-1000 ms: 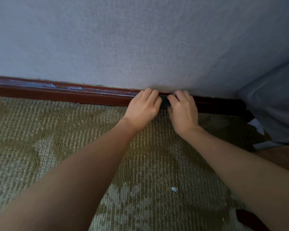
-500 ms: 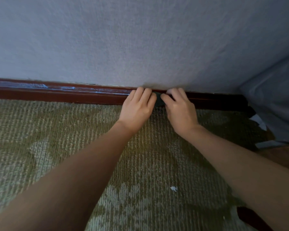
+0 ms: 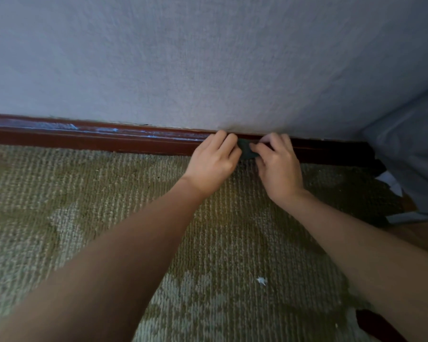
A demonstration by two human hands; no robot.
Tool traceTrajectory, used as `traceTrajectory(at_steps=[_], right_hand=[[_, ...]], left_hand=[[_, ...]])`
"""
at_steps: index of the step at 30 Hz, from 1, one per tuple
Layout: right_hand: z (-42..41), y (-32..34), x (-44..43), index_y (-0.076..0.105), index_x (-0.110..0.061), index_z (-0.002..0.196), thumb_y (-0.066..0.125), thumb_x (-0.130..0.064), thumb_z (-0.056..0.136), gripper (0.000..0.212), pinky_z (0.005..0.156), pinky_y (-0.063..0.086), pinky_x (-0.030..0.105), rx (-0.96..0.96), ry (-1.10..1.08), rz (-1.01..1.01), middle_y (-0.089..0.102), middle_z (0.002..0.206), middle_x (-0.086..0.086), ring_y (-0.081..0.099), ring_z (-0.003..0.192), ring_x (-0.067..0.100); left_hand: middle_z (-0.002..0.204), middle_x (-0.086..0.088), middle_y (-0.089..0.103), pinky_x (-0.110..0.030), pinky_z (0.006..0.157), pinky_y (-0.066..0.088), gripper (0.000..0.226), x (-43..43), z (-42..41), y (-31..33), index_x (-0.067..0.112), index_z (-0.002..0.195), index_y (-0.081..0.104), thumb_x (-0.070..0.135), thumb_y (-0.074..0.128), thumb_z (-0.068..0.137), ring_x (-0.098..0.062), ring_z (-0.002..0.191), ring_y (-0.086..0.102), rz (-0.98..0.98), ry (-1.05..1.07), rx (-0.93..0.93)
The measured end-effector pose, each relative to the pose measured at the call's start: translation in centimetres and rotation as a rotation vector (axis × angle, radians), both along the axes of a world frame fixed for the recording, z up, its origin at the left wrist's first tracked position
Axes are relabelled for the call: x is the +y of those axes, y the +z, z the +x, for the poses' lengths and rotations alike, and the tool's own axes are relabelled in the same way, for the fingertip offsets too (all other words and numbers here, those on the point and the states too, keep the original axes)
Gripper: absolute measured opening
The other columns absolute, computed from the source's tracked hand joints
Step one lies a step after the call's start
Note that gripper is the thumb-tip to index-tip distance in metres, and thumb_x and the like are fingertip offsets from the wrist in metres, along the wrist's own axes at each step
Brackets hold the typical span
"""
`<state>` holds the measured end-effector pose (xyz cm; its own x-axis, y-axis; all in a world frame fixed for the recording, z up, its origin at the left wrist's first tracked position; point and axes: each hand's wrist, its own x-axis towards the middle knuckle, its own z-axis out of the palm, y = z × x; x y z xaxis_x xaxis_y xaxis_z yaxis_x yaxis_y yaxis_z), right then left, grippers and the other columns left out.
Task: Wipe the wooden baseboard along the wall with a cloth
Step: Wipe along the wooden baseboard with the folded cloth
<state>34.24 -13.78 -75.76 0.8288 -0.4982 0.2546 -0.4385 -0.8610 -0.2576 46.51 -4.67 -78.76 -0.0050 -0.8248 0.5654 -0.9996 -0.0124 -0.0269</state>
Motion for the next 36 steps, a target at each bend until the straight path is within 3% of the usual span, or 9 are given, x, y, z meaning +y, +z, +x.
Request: traceTrajectory(at_steps=[7,11,18,22,26,31,36], right_hand=[[1.8,0.1,1.2,0.066,0.008,0.077,0.066,0.020,0.065,0.017,0.049,0.048,0.036,0.018,0.001,-0.008,0.058,0.082,0.022,0.056,0.080,0.040],[1.0,0.0,0.6,0.067,0.007,0.078,0.068,0.020,0.064,0.019,0.046,0.049,0.039,0.017,0.034,0.006,0.057,0.078,0.021,0.057,0.077,0.037],[0.2,0.4,0.1,0.068,0.009,0.090,0.063,0.015,0.072,0.019,0.060,0.051,0.044,0.054,-0.080,0.043,0.059,0.086,0.022,0.055,0.088,0.038],[1.9,0.4,0.8,0.066,0.006,0.096,0.055,0.007,0.082,0.018,0.069,0.048,0.042,0.130,-0.064,0.058,0.057,0.097,0.018,0.049,0.098,0.033],[1.9,0.5,0.6,0.065,0.002,0.102,0.055,0.005,0.085,0.021,0.069,0.047,0.041,0.139,-0.059,0.069,0.054,0.100,0.016,0.047,0.100,0.029],[0.4,0.3,2.1,0.066,0.005,0.102,0.064,0.008,0.078,0.024,0.066,0.051,0.046,0.036,0.009,0.130,0.056,0.096,0.021,0.052,0.093,0.035],[0.4,0.2,3.4,0.066,0.007,0.097,0.068,0.008,0.074,0.023,0.064,0.053,0.044,-0.002,0.067,0.127,0.061,0.101,0.021,0.056,0.093,0.038]], left_hand=[[0.070,-0.013,0.058,-0.032,0.056,0.042,0.014,1.3,1.9,0.1,0.001,0.069,0.064,-0.003,0.055,0.079,-0.025,0.062,0.055,-0.002,-0.033,-0.101],[0.067,-0.012,0.059,-0.032,0.054,0.041,0.019,0.8,1.0,-0.2,0.002,0.065,0.065,-0.002,0.053,0.080,-0.024,0.059,0.056,-0.014,-0.017,-0.096],[0.069,-0.011,0.061,-0.030,0.055,0.044,0.021,0.0,0.3,0.3,0.000,0.070,0.069,-0.001,0.051,0.079,-0.024,0.061,0.059,0.025,-0.058,-0.058],[0.071,-0.014,0.061,-0.032,0.056,0.047,0.014,1.5,2.0,0.2,-0.005,0.079,0.069,-0.004,0.055,0.079,-0.026,0.062,0.059,0.047,-0.053,-0.047],[0.069,-0.016,0.060,-0.032,0.054,0.047,0.004,1.7,1.6,0.7,-0.006,0.075,0.068,-0.008,0.066,0.072,-0.027,0.061,0.058,0.100,-0.025,0.014],[0.078,-0.017,0.063,-0.033,0.058,0.046,0.026,3.1,1.7,1.8,-0.002,0.074,0.068,0.001,0.043,0.081,-0.029,0.067,0.060,0.171,-0.039,0.003],[0.078,-0.016,0.065,-0.033,0.058,0.050,0.023,4.6,1.6,3.0,-0.001,0.072,0.067,-0.001,0.044,0.078,-0.029,0.068,0.062,0.270,0.005,-0.019]])
